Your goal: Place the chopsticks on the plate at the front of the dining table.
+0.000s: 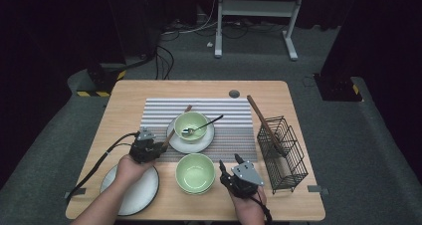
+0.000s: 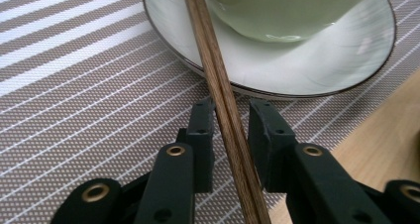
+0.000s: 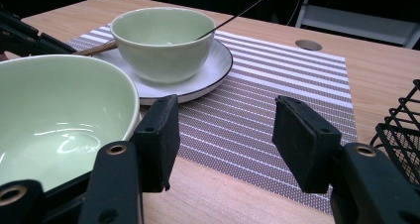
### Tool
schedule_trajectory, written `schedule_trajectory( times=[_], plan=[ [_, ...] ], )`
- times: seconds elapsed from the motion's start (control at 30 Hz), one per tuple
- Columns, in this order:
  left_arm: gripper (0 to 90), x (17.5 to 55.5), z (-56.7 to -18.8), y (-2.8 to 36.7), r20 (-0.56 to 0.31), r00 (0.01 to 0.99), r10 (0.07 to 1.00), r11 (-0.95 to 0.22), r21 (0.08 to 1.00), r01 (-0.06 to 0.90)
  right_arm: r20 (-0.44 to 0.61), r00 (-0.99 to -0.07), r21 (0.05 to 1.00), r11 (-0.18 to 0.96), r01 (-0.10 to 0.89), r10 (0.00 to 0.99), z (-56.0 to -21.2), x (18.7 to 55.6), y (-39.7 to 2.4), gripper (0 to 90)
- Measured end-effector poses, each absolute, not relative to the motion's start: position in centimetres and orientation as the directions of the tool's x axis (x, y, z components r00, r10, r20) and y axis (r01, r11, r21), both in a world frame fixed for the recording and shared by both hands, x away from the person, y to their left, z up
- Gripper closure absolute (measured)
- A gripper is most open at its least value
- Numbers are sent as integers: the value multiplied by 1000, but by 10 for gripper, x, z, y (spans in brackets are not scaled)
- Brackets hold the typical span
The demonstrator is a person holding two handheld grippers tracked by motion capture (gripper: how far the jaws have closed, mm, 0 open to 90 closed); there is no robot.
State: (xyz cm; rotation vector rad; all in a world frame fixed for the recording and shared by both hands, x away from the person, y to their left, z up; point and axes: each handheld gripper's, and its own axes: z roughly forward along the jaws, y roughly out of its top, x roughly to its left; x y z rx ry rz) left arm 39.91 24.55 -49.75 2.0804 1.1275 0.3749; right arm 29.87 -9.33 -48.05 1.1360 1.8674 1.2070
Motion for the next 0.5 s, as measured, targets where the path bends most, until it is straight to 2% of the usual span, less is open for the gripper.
schedule_trajectory(
  times=[0.5],
  plan=[
    [681,393,-496,242,-102,587,803,-349,719,601,-45,-420,925,197,326,907,-480,299,-96,432]
  ],
)
